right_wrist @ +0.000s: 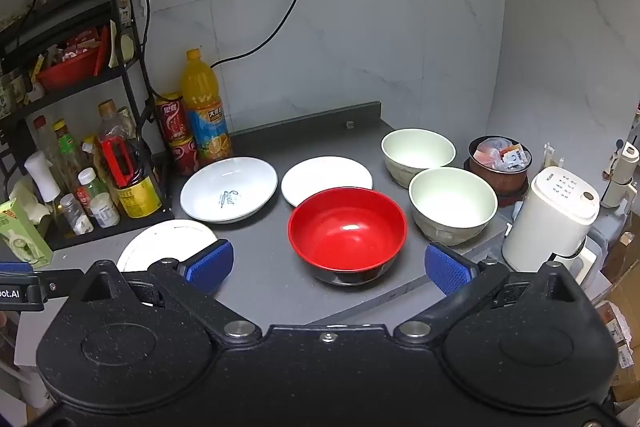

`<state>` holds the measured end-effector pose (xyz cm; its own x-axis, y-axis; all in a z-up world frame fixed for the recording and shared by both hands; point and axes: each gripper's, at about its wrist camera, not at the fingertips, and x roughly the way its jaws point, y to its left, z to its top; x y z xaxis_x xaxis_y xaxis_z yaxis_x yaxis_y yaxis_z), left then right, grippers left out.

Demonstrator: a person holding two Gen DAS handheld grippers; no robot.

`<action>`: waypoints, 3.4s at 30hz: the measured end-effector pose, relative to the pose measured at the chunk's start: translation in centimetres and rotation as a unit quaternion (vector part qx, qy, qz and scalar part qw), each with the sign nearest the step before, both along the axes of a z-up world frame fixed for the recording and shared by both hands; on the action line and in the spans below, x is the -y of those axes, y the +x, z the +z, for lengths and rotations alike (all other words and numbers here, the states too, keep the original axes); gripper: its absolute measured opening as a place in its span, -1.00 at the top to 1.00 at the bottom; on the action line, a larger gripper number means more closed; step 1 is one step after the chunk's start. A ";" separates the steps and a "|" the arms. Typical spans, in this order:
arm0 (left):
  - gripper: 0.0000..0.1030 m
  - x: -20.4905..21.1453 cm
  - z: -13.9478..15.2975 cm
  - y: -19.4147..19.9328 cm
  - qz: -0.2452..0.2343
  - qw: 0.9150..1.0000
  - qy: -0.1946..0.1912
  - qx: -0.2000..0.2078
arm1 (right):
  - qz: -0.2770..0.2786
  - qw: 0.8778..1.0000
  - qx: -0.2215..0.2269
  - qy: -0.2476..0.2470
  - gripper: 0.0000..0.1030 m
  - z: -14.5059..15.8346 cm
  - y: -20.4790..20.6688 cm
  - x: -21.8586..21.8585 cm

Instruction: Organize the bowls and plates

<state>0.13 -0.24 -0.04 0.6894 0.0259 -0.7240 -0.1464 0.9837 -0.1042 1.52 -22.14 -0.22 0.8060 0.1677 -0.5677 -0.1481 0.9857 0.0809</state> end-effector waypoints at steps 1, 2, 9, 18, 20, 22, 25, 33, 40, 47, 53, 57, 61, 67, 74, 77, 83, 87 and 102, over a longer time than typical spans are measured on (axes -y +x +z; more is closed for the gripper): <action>-0.98 -0.3 0.0 -0.1 -0.003 1.000 -0.009 0.002 | 0.001 1.000 0.001 -0.001 -1.00 0.1 0.0 -0.1; -0.98 -0.3 0.0 -0.1 -0.002 1.000 -0.010 0.001 | 0.001 1.000 0.002 -0.002 -1.00 -0.2 -0.1 0.2; -0.98 0.3 0.1 -0.3 0.000 1.000 -0.011 0.002 | -0.002 1.000 0.002 -0.005 -1.00 -0.5 -0.3 0.0; -0.98 0.3 0.3 -0.2 -0.005 1.000 -0.011 0.001 | -0.002 1.000 -0.004 0.000 -1.00 -0.1 0.2 0.7; -0.98 0.4 0.4 -0.2 -0.005 1.000 -0.010 0.002 | -0.001 1.000 -0.004 -0.001 -1.00 0.0 0.1 0.8; -0.98 0.4 0.4 -0.2 -0.006 1.000 -0.010 0.001 | 0.000 1.000 -0.004 -0.001 -1.00 0.0 0.2 0.8; -0.98 0.5 0.4 -0.2 -0.006 1.000 -0.010 0.001 | 0.001 1.000 -0.004 -0.001 -1.00 0.0 0.1 0.9; -0.98 0.4 0.6 -1.1 0.001 1.000 -0.009 0.003 | 0.005 1.000 -0.003 0.001 -1.00 0.1 -0.3 1.1; -0.98 0.3 0.8 -1.4 0.004 1.000 -0.008 0.002 | 0.001 1.000 -0.009 0.004 -1.00 0.1 -0.3 1.6; -0.98 0.4 1.3 -1.8 0.010 1.000 -0.007 0.005 | 0.003 1.000 -0.008 0.005 -1.00 0.4 -0.3 2.3; -0.98 0.7 1.6 -2.0 0.017 1.000 -0.008 0.008 | 0.009 1.000 -0.006 0.001 -1.00 0.7 -0.5 2.5; -0.98 0.8 1.6 -2.1 0.018 1.000 -0.007 0.006 | 0.011 1.000 -0.006 0.002 -1.00 0.7 -0.5 2.7; -0.98 1.1 1.7 -2.2 0.018 1.000 -0.006 0.007 | 0.011 1.000 -0.007 0.002 -1.00 0.5 -0.6 2.8; -0.98 1.4 1.6 -2.4 0.024 1.000 -0.009 0.005 | 0.015 1.000 -0.009 0.000 -1.00 0.3 -0.7 3.4; -0.98 1.8 1.5 -2.5 0.030 0.999 -0.010 0.005 | 0.018 1.000 -0.010 0.000 -1.00 0.4 -0.6 3.9; -0.98 2.3 1.3 -2.5 0.033 0.999 -0.007 0.004 | 0.026 1.000 -0.011 0.001 -1.00 0.2 -0.6 4.2; -0.98 3.3 0.9 -2.6 0.044 0.999 -0.007 0.002 | 0.041 0.999 -0.018 -0.003 -1.00 0.0 -0.2 5.1; -0.98 4.1 0.8 -2.6 0.048 0.999 -0.004 0.001 | 0.050 0.999 -0.017 0.000 -1.00 -0.1 0.1 5.9; -0.98 6.5 2.0 -1.2 0.058 0.998 -0.002 -0.007 | 0.050 0.998 -0.030 0.012 -1.00 -0.6 1.9 8.2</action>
